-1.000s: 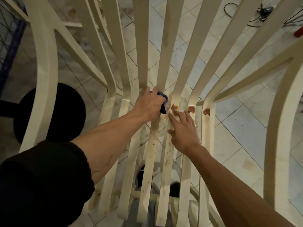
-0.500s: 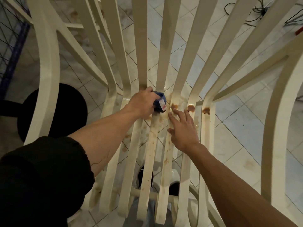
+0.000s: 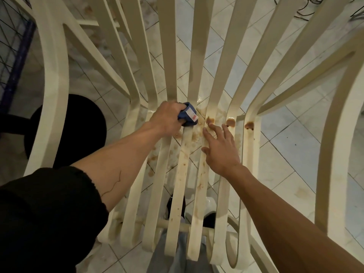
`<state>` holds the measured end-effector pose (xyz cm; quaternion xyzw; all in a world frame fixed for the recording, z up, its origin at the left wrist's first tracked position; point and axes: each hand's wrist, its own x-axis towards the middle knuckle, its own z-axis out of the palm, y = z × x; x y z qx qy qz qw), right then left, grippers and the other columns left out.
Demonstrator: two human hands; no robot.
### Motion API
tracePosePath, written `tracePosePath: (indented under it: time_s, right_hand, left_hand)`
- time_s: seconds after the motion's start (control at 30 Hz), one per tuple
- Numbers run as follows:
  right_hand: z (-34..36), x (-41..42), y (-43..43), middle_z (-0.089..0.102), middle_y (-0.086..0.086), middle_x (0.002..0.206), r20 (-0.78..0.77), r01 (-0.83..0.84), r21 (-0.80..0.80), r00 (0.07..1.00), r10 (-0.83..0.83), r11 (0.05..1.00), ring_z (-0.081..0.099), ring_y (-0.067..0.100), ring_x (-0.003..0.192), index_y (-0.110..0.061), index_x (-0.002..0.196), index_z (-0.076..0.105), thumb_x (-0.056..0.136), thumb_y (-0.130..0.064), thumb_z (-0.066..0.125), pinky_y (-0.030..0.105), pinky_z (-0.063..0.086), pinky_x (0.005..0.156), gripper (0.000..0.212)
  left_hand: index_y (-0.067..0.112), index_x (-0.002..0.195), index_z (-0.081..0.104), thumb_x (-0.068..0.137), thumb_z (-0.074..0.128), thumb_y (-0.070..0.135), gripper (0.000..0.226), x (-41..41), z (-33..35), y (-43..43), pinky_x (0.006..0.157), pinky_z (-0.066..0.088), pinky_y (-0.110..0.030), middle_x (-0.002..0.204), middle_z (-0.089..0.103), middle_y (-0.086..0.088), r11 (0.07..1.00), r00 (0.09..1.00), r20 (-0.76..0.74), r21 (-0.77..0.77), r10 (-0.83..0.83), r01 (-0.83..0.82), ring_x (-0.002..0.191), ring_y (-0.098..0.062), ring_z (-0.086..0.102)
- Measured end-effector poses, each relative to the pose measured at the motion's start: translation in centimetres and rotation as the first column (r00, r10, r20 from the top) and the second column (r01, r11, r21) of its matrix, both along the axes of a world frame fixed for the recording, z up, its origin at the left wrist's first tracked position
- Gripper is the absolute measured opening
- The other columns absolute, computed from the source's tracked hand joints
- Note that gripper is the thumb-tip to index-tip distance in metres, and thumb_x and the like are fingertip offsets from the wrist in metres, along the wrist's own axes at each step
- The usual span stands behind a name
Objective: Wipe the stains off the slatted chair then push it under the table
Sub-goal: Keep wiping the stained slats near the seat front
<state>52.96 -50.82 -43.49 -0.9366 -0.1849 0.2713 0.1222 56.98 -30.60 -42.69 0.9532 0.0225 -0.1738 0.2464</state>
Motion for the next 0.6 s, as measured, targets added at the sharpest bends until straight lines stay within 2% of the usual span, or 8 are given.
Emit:
tracePosePath:
  time_s: [0.1,0.2,0.37,0.43,0.53,0.6]
  right_hand:
    - [-0.1,0.0,-0.1,0.008,0.003,0.163,-0.003,-0.002,0.002,1.000,0.002,1.000,-0.008,0.033,0.149,-0.022,0.155,0.019,0.101,-0.030,0.047,0.047,0.003,0.121,0.061]
    - [0.0,0.1,-0.1,0.007,0.004,0.163,-0.010,-0.001,0.006,1.000,0.001,1.000,-0.009,0.033,0.149,-0.021,0.155,0.019,0.101,-0.030,0.047,0.048,0.003,0.122,0.061]
    - [-0.1,0.0,0.0,0.007,0.004,0.163,-0.004,-0.011,-0.015,1.000,0.011,1.000,-0.008,0.032,0.150,-0.022,0.155,0.018,0.102,-0.031,0.046,0.047,0.004,0.122,0.061]
    - [0.0,0.0,0.1,0.007,0.004,0.163,-0.005,-0.006,-0.012,1.000,0.006,1.000,-0.007,0.032,0.150,-0.022,0.155,0.018,0.102,-0.031,0.046,0.048,0.005,0.122,0.061]
    - [-0.1,0.0,0.1,0.007,0.004,0.163,-0.006,0.000,-0.006,1.000,0.000,1.000,-0.007,0.032,0.150,-0.022,0.155,0.019,0.101,-0.030,0.047,0.048,0.005,0.122,0.061]
    - [-0.1,0.0,0.1,0.007,0.003,0.162,-0.009,0.008,0.002,1.000,-0.008,1.000,-0.007,0.031,0.150,-0.022,0.155,0.019,0.101,-0.030,0.047,0.048,0.005,0.122,0.061]
  left_hand:
    - [0.010,0.095,0.070,0.079,0.067,0.014,0.017,-1.2,-0.2,-0.6,0.079,0.048,-0.039,0.099,0.061,-0.012,0.999,1.000,0.015,-0.027,0.025,-0.025,0.091,-0.031,0.057]
    - [0.011,0.095,0.067,0.079,0.066,0.015,0.017,-3.2,0.1,-0.4,0.080,0.046,-0.037,0.099,0.055,-0.007,0.998,0.997,-0.064,-0.049,-0.031,0.028,0.089,-0.025,0.054]
    - [0.012,0.076,0.064,0.074,0.061,0.011,0.003,-3.5,1.2,-0.1,0.065,0.043,-0.032,0.092,0.055,-0.004,0.987,0.978,-0.140,-0.049,-0.157,0.151,0.078,-0.021,0.055]
    - [0.013,0.079,0.063,0.076,0.063,0.013,0.003,-2.9,0.8,-0.2,0.068,0.041,-0.029,0.093,0.055,-0.004,0.994,0.990,-0.089,-0.052,-0.105,0.100,0.081,-0.021,0.054]
    - [0.011,0.091,0.068,0.079,0.065,0.018,0.014,-2.9,-0.3,-0.4,0.079,0.044,-0.033,0.098,0.056,-0.008,0.997,0.999,-0.002,-0.067,0.035,-0.035,0.090,-0.024,0.054]
    - [0.012,0.095,0.069,0.078,0.066,0.018,0.018,-3.7,-0.5,-0.5,0.079,0.044,-0.032,0.097,0.056,-0.007,0.995,0.998,-0.003,-0.076,0.064,-0.064,0.089,-0.023,0.053]
